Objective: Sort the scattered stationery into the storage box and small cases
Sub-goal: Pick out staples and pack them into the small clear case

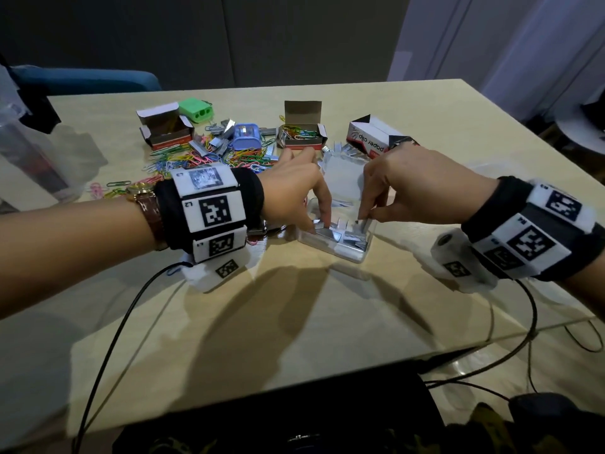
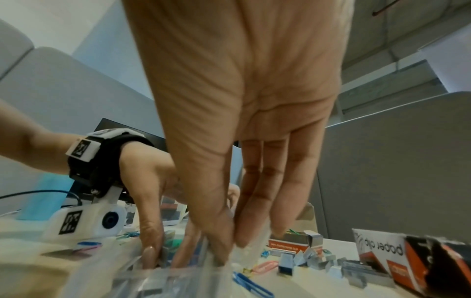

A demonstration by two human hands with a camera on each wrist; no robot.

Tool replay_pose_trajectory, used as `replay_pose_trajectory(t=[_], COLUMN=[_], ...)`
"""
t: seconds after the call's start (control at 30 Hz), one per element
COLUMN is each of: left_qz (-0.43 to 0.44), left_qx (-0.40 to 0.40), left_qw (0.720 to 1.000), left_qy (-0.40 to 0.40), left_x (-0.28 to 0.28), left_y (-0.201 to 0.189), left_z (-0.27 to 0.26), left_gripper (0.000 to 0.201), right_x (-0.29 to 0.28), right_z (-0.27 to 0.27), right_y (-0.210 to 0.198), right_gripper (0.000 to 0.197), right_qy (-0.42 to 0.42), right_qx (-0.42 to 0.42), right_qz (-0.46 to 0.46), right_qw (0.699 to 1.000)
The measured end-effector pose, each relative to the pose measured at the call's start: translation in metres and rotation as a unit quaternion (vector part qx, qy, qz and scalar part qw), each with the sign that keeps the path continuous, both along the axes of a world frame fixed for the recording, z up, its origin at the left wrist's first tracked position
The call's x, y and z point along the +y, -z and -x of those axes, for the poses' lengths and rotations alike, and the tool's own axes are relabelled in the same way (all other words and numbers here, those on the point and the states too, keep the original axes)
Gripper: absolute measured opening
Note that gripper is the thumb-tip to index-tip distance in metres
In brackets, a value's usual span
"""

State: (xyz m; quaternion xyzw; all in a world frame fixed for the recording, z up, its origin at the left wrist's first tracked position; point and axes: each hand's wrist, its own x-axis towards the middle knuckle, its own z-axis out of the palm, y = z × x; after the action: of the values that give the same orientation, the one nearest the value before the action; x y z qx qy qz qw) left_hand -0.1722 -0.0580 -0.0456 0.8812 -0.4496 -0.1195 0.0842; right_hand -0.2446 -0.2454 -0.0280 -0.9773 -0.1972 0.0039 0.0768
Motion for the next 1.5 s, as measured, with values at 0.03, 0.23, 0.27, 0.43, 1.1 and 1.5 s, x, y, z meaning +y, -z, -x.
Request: replay_pose_trajectory(t=[0.03, 0.23, 0.27, 0.43, 1.1, 1.5], left_qz=[-0.004, 0.057, 0.080, 0.154, 0.165, 0.095], left_qx=[0.005, 0.070, 0.078, 0.082, -0.011, 0.111], left_qw=[1.000, 0.996, 0.994, 0.985, 0.986, 0.989], left_qy=[0.005, 0.007, 0.000, -0.018, -0.023, 0.017], left_x=[0.000, 0.004, 0.005, 0.012, 0.024, 0.039], left_y=[0.000, -0.011, -0.012, -0.013, -0.007, -0.005], left_z=[-0.001, -0.006, -0.008, -0.010, -0.010, -0.015], left_gripper=[0.024, 0.033, 0.033, 0.028, 0.026, 0.053], right_x=[0.001, 0.005, 0.006, 0.013, 0.031, 0.056], right_z=[0.000, 0.001, 0.001, 0.000, -0.001, -0.008], right_y=[-0.001, -0.004, -0.003, -0.007, -0.016, -0.004], right_gripper=[0.018, 0.018, 0.018, 0.015, 0.017, 0.007], right_qy=[0.001, 0.018, 0.026, 0.074, 0.088, 0.151], right_qx=[-0.010, -0.044, -0.048, -0.029, 0.033, -0.037], right_qz=[-0.005, -0.091, -0.108, -0.230, -0.141, 0.061], right_qw=[1.000, 0.995, 0.993, 0.970, 0.986, 0.986])
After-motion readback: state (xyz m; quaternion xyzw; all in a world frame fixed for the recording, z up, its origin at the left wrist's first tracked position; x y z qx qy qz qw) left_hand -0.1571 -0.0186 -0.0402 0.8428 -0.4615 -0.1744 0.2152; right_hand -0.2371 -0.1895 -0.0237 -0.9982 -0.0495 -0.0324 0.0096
